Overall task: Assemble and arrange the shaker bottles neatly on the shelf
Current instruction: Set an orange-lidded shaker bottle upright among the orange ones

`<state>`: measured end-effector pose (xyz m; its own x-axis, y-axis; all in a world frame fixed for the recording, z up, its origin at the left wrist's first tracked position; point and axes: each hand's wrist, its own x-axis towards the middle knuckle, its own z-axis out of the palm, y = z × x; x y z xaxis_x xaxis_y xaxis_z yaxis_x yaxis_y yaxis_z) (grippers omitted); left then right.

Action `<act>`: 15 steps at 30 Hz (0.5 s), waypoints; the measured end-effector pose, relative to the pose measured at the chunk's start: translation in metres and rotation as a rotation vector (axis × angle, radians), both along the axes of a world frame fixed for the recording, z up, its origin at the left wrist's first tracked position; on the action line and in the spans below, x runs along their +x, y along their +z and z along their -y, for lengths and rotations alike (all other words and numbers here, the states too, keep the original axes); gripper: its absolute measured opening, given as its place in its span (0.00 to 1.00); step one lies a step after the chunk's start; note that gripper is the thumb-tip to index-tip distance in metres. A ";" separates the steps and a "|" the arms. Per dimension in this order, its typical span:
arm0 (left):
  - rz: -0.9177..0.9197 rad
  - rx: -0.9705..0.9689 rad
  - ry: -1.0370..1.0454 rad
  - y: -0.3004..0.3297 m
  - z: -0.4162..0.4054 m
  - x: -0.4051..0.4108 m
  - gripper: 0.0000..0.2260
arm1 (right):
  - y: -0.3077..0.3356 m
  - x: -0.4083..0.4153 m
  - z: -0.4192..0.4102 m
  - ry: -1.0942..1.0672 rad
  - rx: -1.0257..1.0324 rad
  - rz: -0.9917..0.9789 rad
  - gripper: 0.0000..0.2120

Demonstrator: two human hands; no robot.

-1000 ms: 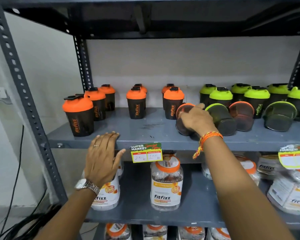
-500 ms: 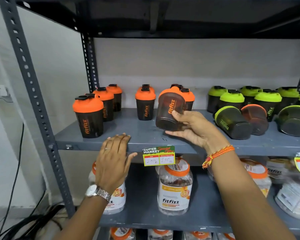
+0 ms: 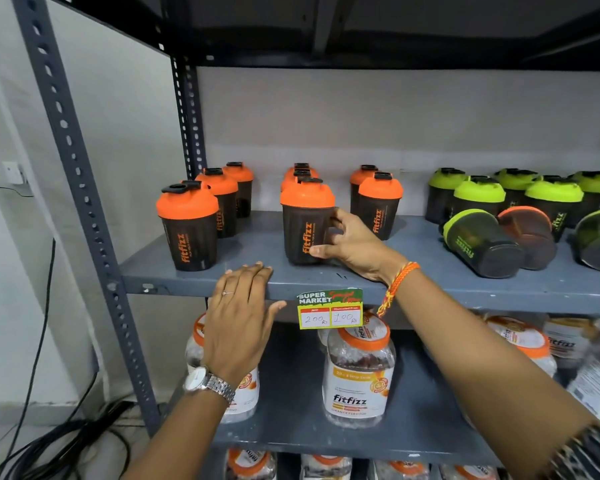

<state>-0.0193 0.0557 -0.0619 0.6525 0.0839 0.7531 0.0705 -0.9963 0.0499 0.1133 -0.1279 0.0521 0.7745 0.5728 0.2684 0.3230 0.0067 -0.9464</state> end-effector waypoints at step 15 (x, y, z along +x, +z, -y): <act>-0.009 -0.030 0.008 0.001 0.003 0.000 0.24 | -0.006 0.005 -0.005 -0.030 -0.152 0.145 0.39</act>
